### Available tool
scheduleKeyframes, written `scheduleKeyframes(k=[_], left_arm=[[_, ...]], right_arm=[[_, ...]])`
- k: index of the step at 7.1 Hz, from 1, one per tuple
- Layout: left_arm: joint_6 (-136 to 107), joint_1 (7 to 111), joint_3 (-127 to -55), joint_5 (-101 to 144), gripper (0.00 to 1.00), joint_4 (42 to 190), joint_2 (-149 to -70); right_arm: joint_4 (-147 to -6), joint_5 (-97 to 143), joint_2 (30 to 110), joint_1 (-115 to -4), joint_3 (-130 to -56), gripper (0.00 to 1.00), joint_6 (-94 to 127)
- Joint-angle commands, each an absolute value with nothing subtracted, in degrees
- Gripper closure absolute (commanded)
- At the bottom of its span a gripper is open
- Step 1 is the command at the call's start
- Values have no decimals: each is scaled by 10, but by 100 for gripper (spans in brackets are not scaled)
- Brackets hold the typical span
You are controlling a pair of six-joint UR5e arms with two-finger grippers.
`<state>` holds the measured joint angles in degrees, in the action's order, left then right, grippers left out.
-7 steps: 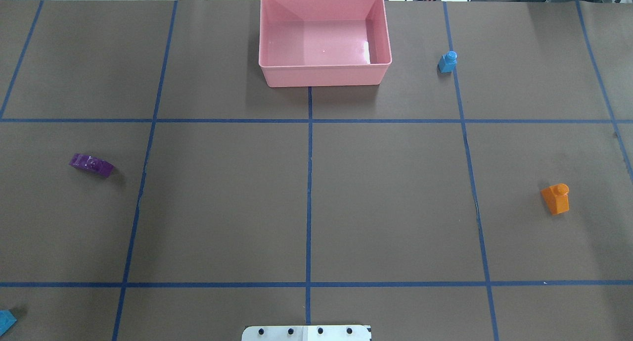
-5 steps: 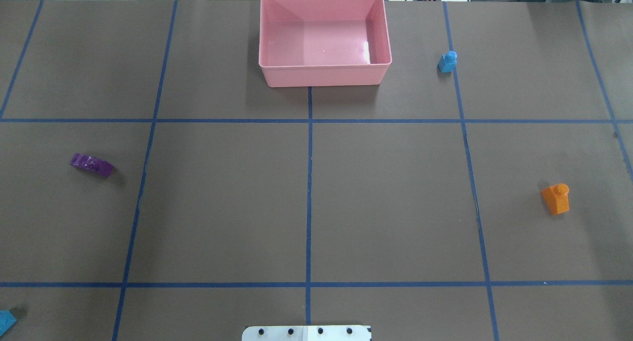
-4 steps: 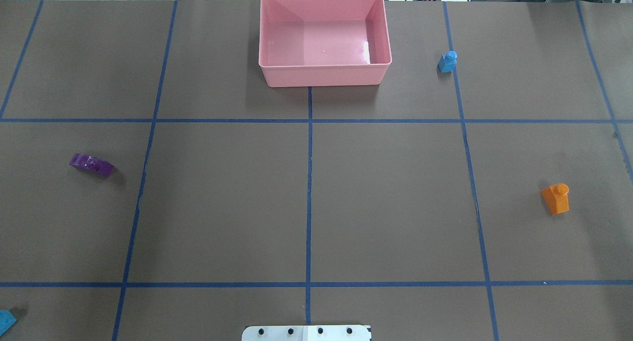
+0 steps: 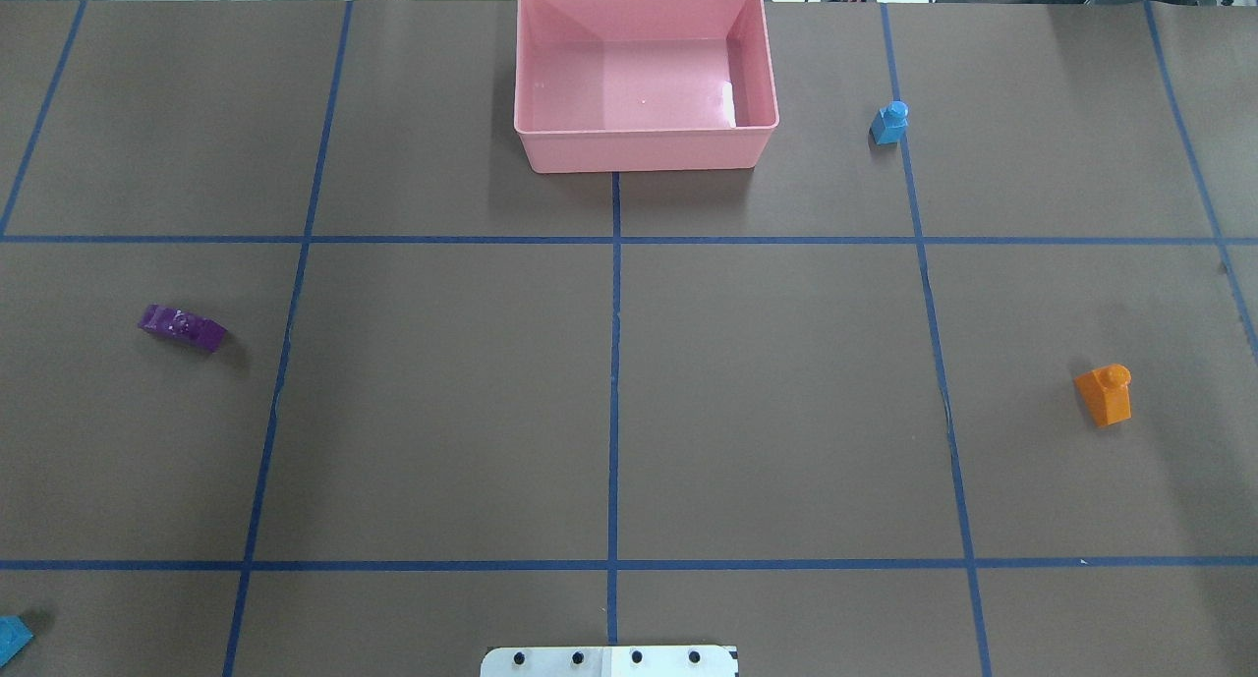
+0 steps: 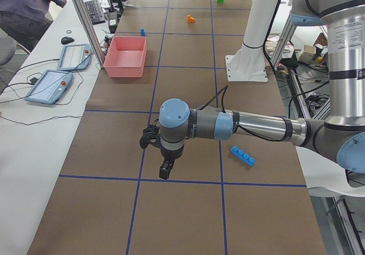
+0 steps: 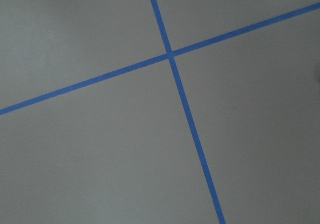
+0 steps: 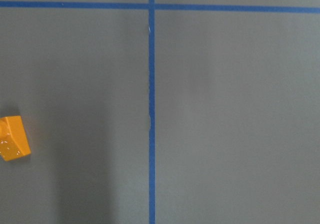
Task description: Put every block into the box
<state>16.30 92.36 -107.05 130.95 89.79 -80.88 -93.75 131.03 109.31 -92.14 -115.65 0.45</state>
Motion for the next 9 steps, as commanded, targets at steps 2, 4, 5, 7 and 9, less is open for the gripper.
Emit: scheduleKeyframes(k=[2,4,5,7,9], left_arm=[[157,923,-1016,1311,0,1078,-858],[78,923,-961,1314,0,1132,-886],[75,923,-936,1316,0,1171,-886],[75,913,-898,1315,0,1234,-886],[75,910,-895,1315,0,1246,-886]], right_arm=[[-829,1345,1019,-921,-1123,0,23],[-717,1347,1022,-912,-1101,0,25],[-663,1319,1021,-853,-1100,0,46],[-633,1322,912,-713,-1075,3,237],[-628,1260,973,-626,-1081,1,288]])
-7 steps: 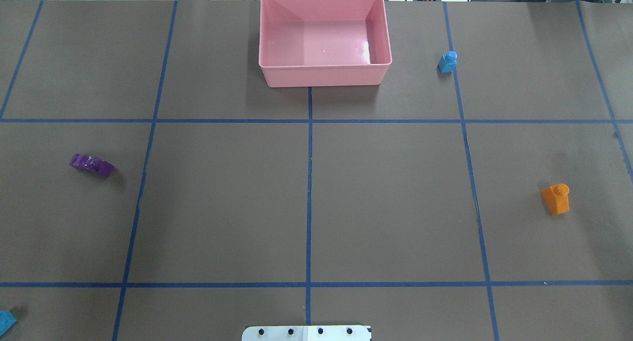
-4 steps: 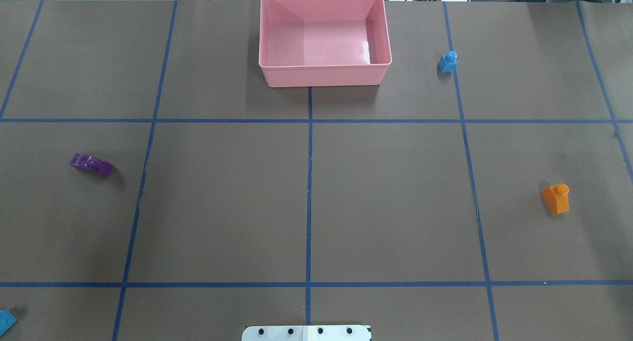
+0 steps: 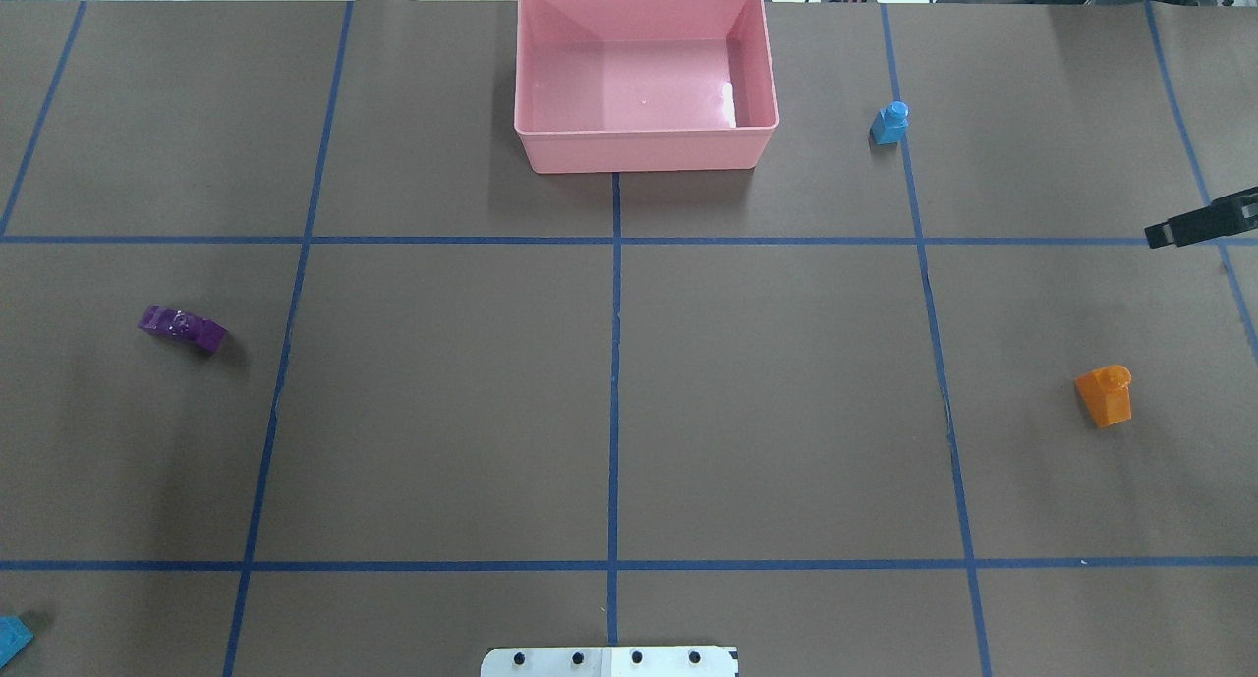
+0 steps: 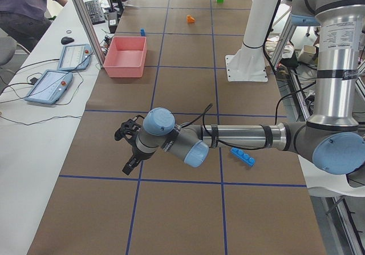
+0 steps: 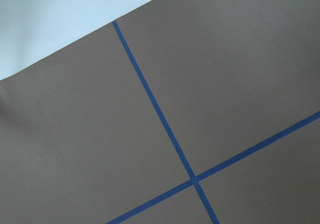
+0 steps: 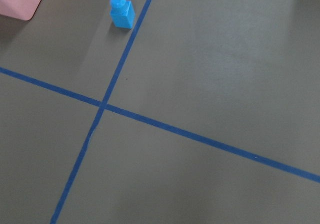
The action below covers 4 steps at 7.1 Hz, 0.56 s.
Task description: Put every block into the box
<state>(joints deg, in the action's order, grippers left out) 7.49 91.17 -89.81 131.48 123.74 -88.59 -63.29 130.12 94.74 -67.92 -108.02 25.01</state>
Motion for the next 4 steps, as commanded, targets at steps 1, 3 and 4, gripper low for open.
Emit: scheduleKeyframes(k=[1,3,4], left_arm=[[75,910,-895,1316,0,1247,-886],[75,905,-895,1316,0,1247,-886],[75,904,-895,1316,0,1249,-886]], right_arm=[[-626,1237,1015,-606,-1103,1,345],[-624,1180,1025,-539,-1104,1,441],[-623,1144,1025,-502,-1104,1,473]])
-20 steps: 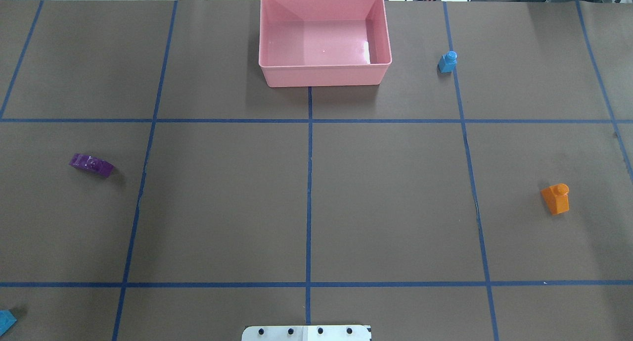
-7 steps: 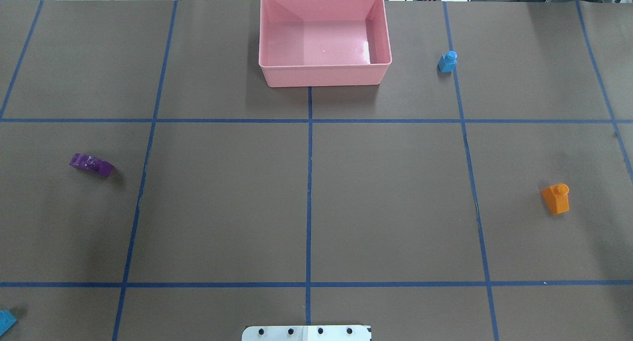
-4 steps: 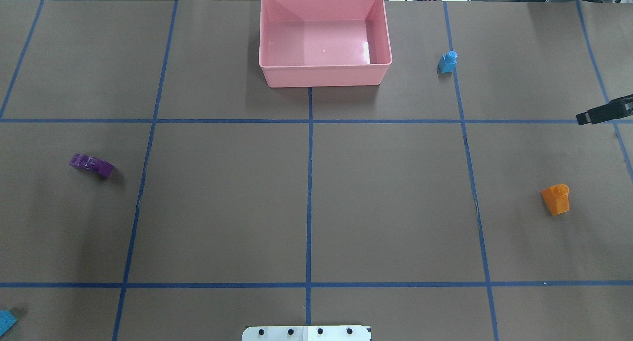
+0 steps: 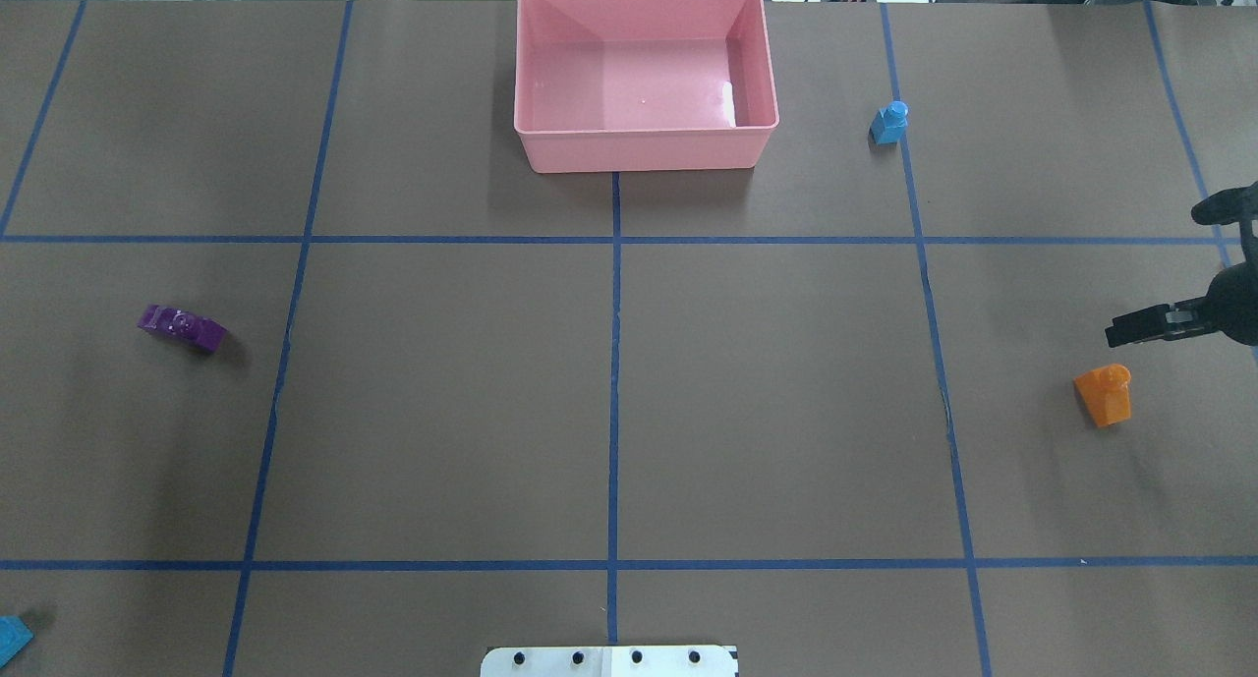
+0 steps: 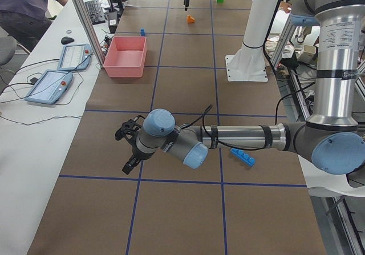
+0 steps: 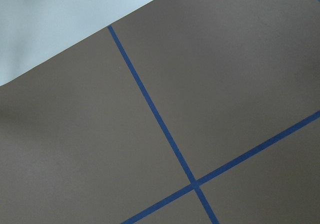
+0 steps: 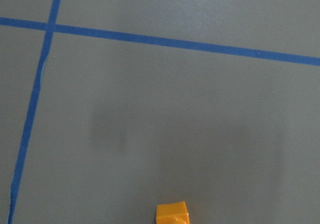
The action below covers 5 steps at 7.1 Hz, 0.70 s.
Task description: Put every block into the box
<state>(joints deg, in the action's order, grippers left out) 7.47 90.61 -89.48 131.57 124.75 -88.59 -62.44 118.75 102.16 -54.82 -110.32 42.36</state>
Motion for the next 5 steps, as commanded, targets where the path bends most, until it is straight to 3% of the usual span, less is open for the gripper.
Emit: scheduleKeyframes(k=[1,5], left_arm=[[75,904,-895,1316,0,1263,-882],[75,904,-889,1315,0,1264,-882]], right_arm=[[-621,1138,1025,-489,-1102,1,474],[-541,1136,1025,-465,-1062,4,472]])
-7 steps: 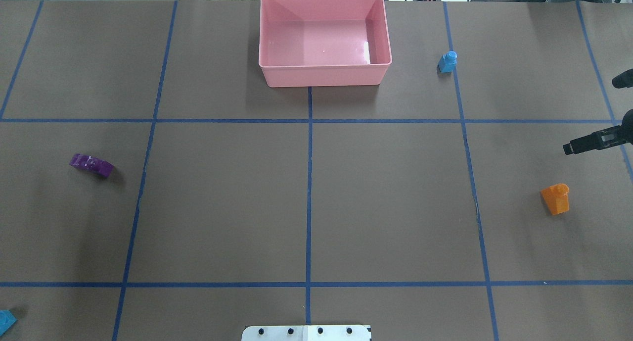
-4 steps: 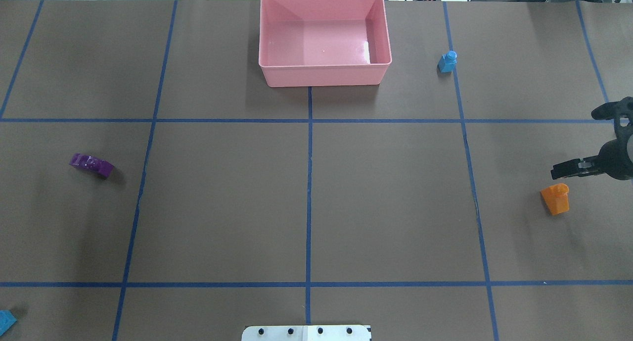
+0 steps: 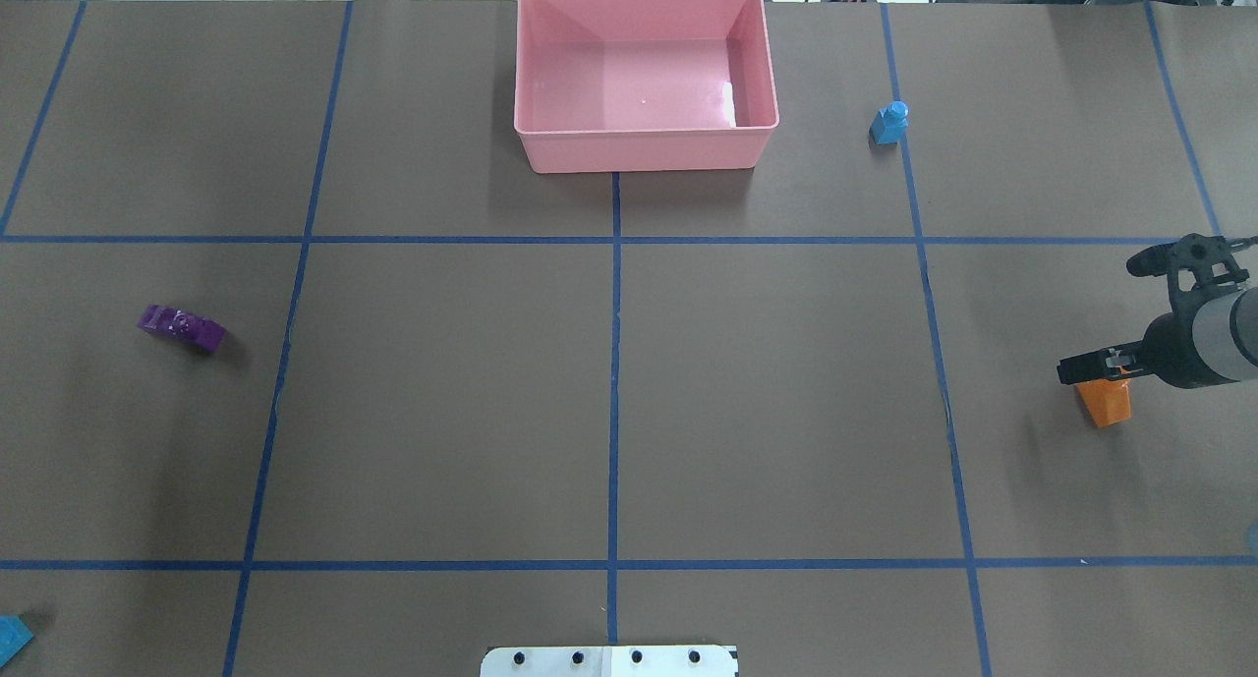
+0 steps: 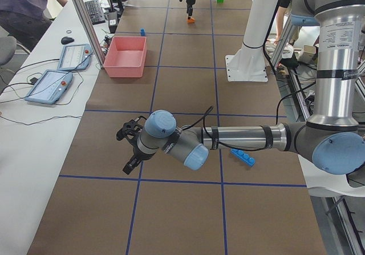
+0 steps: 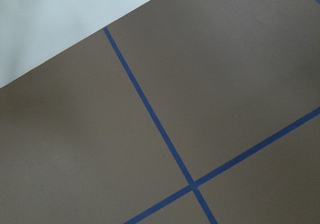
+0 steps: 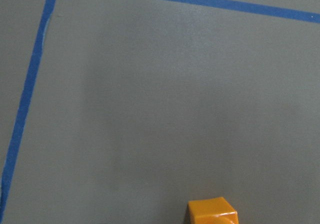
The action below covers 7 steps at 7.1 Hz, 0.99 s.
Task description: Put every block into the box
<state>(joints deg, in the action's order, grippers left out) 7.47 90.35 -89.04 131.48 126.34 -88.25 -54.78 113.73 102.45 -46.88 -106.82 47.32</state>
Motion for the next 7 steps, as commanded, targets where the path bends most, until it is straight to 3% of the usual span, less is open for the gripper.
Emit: scheduleKeyframes(k=[1,5,6,7], left_arm=[[75,904,-889,1315,0,1264,-883],[75,904,-890,1315,0,1264,-885],[75,904,-890,1315,0,1264,-885],[75,904,-890,1315,0,1264,-885]], right_arm=[[-541,1136,1026,-464,-1056,21,465],[-541,1119,1028,-461,-1027,21,432],[-541,1109,1027,-454,-1022,28,430],[-541,1109,1027,-454,-1023,54,428]])
